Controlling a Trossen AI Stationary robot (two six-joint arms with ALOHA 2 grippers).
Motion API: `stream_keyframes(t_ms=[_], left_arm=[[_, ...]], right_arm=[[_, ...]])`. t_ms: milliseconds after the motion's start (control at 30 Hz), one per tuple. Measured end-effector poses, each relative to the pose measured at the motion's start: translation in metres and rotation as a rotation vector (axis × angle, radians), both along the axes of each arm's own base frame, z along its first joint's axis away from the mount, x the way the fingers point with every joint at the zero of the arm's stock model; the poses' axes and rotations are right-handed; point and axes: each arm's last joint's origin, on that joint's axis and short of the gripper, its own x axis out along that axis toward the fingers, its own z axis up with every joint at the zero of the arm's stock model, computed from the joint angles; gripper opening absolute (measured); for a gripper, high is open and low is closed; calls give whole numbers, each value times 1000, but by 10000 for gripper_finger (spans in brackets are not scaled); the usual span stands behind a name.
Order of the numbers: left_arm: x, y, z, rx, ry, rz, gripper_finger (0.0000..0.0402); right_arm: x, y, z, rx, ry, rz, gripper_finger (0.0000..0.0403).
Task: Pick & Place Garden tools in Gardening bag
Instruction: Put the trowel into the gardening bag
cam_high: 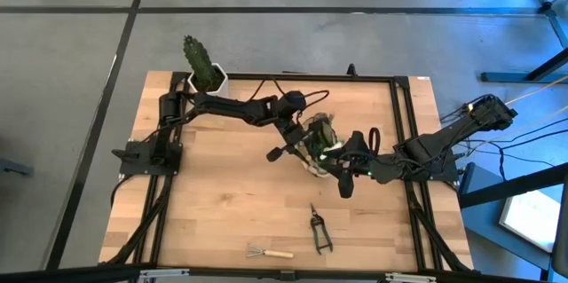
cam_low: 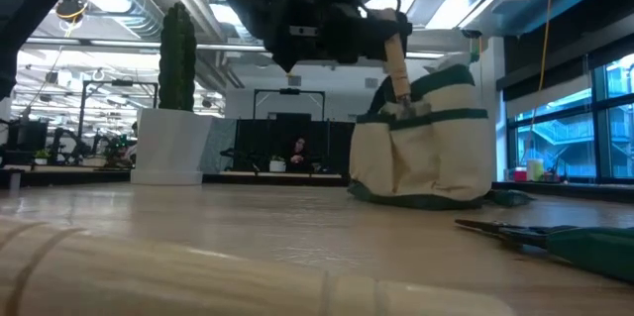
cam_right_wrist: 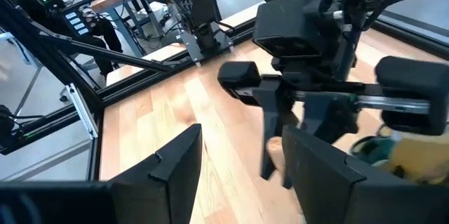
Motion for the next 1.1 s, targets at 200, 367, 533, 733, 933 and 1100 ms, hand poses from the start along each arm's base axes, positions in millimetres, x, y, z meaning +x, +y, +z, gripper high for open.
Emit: stream_keyframes(t_ms=[200, 367, 533, 733, 933, 1100], left_arm=[[-2, 18, 6, -20, 17, 58, 59], [-1, 28, 15, -17, 71, 98, 59], [0, 29, 26, 85, 124, 142, 59], [-2, 37, 30, 45, 197, 188, 59], [-9, 55, 29, -9, 276, 264, 59], [-6, 60, 32, -41, 285, 348, 59]], right_arm=[[0, 0, 0, 2, -2, 1, 201], [-3, -2, 6, 2, -27, 8, 201], [-6, -6, 10, -15, -38, 7, 201], [-7, -11, 13, -25, -39, 29, 201], [-7, -11, 14, -30, -38, 34, 201], [-7, -11, 14, -43, -35, 40, 201]])
